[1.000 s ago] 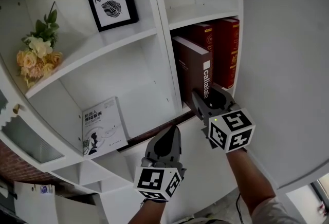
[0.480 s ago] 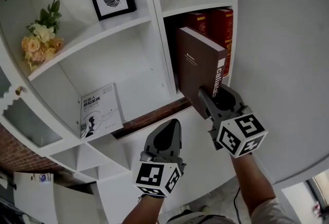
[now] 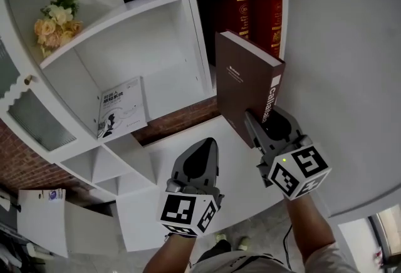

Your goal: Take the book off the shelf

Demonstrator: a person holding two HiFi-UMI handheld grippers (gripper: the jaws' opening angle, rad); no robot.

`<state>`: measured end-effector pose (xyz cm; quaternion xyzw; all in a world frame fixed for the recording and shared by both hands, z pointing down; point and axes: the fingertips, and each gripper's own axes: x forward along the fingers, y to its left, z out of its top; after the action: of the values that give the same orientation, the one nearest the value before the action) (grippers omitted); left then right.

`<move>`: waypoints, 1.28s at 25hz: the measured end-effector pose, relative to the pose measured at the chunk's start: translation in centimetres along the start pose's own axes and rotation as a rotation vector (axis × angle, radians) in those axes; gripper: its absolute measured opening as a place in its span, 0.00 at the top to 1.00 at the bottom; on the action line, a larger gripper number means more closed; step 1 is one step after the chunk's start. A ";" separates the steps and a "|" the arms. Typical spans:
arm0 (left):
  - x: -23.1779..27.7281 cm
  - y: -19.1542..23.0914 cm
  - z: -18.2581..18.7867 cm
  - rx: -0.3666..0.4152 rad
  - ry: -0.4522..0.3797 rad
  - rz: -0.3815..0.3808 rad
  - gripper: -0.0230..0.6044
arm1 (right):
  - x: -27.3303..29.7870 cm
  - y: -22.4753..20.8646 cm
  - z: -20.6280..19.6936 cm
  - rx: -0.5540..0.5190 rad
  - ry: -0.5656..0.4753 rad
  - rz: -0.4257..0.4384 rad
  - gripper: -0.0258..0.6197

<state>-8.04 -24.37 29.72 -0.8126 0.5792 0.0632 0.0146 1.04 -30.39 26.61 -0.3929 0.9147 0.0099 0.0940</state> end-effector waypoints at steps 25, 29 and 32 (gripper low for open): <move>-6.7 -4.6 -2.2 -0.016 0.030 0.043 0.95 | -9.4 5.3 -4.1 0.026 0.056 0.085 0.74; -6.6 -4.8 -2.1 -0.004 0.020 0.044 0.95 | -9.5 5.5 -4.2 0.009 0.064 0.086 0.74; -6.6 -4.9 -1.9 -0.003 0.015 0.049 0.95 | -9.4 5.6 -4.0 0.010 0.059 0.091 0.74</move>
<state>-5.42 -16.75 32.12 -0.7988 0.5987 0.0584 0.0075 2.68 -20.15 31.94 -0.3505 0.9340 -0.0019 0.0686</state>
